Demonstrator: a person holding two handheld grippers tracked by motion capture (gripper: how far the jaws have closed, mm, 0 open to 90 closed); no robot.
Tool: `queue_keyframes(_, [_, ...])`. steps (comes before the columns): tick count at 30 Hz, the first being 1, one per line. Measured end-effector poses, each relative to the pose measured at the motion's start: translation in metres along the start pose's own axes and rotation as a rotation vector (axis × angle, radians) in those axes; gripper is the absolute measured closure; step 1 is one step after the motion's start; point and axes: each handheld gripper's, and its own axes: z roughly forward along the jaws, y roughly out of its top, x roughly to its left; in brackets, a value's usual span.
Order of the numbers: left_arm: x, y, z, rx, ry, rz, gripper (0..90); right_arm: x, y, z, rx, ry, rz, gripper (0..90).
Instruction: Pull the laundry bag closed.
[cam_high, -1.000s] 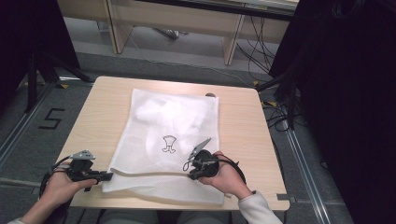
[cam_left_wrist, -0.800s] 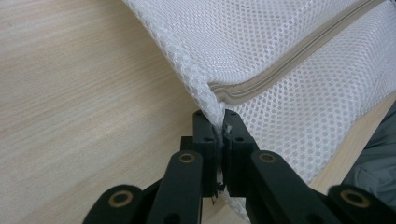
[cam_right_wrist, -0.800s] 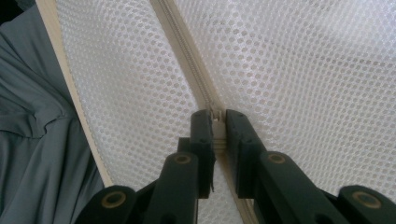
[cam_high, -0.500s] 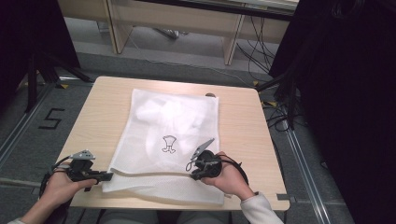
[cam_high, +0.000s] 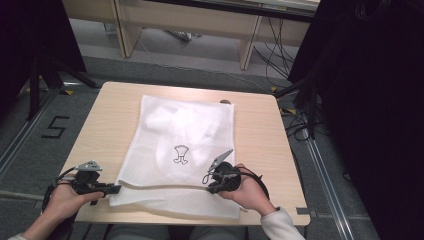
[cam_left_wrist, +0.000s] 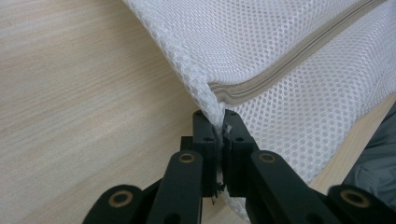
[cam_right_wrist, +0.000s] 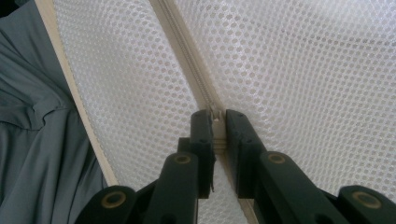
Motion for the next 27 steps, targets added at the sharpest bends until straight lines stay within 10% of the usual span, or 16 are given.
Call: queue_keyframes(27, [0.0002,0.0002,-0.0001,0.010,0.002,0.001,85.2,-0.0026,-0.0097,-0.0043,0.001,-0.006,0.014,82.3])
